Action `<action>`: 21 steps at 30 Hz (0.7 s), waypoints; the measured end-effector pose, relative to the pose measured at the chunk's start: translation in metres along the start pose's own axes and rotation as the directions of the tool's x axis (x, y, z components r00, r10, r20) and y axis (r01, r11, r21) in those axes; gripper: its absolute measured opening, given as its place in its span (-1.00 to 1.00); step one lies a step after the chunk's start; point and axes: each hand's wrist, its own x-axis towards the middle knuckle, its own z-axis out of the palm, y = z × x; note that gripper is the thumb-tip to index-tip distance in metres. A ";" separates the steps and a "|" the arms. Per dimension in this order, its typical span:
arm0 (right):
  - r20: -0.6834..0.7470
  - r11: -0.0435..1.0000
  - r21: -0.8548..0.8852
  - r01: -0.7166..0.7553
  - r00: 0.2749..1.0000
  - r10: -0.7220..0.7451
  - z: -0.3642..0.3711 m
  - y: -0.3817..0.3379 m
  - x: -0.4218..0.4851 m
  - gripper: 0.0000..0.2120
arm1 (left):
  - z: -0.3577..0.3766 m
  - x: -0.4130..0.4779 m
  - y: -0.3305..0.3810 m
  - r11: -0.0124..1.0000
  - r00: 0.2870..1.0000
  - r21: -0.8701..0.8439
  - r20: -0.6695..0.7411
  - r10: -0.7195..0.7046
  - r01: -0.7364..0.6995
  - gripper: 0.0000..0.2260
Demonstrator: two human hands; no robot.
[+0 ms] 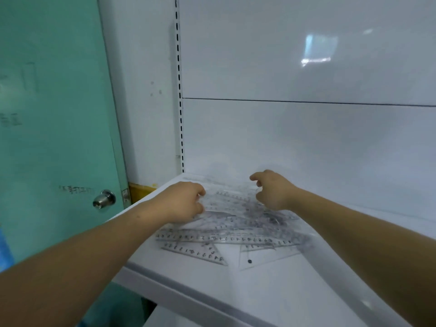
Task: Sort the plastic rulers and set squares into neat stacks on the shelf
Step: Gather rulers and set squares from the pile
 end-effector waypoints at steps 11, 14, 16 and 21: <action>-0.127 0.976 -0.033 -0.214 0.970 0.209 0.017 -0.023 -0.041 -0.53 | -0.006 -0.025 -0.051 0.999 0.996 -0.044 0.081 0.022 -0.018 -0.77; -0.233 0.965 -0.020 -0.262 0.940 0.250 0.023 -0.034 -0.056 -0.56 | -0.003 -0.033 -0.058 0.991 0.998 -0.124 0.044 0.053 -0.047 -0.81; -0.293 0.962 -0.004 -0.274 0.920 0.261 0.024 -0.038 -0.067 -0.59 | -0.002 -0.038 -0.059 0.977 0.997 -0.199 -0.013 0.074 -0.075 -0.67; -0.387 0.963 0.039 -0.268 0.884 0.262 0.019 -0.033 -0.097 -0.60 | 0.001 -0.042 -0.047 0.932 0.986 -0.324 -0.104 0.133 -0.160 -0.47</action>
